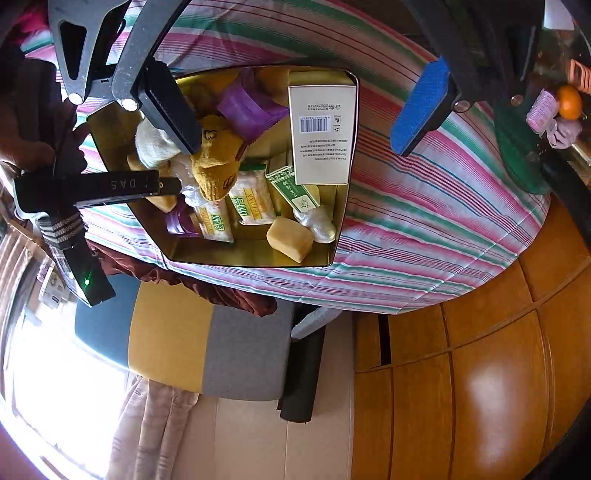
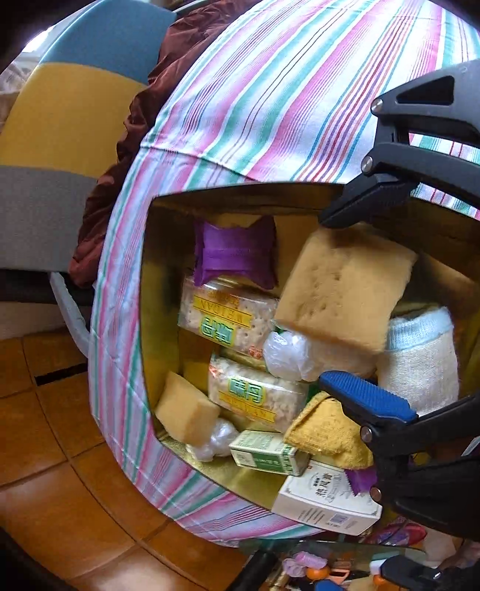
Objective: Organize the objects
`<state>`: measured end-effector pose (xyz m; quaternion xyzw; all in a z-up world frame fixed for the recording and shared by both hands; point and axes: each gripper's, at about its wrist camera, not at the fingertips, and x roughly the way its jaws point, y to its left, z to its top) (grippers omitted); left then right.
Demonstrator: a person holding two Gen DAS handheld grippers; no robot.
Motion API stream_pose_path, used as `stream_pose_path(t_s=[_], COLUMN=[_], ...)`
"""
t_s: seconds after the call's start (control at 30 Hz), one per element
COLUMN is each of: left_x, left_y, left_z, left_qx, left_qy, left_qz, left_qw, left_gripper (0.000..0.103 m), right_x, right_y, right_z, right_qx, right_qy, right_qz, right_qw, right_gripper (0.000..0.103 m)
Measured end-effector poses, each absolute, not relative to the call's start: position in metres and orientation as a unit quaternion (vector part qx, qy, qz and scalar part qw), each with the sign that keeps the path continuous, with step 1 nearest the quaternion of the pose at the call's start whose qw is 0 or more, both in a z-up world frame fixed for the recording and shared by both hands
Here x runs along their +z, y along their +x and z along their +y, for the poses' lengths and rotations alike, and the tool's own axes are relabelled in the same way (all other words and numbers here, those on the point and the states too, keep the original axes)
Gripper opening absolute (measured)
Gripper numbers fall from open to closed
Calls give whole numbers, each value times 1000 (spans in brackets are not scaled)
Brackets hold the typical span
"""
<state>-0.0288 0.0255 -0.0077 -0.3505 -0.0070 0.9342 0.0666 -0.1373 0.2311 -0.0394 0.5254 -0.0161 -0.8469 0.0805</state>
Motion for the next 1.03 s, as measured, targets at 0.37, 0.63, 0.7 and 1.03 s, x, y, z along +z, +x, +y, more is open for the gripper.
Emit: stream_pose_path(t_s=[0.37, 0.63, 0.7, 1.03], left_x=[-6, -11, -12, -4], left_y=[-20, -9, -4, 7], left_z=[25, 26, 29, 31], left_qx=[932, 926, 928, 940], left_qy=[-358, -371, -368, -337], left_qz=[-22, -35, -27, -18], left_qw=[44, 54, 52, 54], left_gripper=[103, 103, 103, 103], right_x=[-5, 6, 5, 0], right_y=[-85, -27, -19, -7], right_z=[238, 238, 239, 237], right_qx=[-887, -911, -910, -912], right_qy=[459, 411, 412, 408], right_qz=[-35, -23, -25, -25], right_qw=[22, -35, -38, -42], right_gripper=[83, 83, 83, 83])
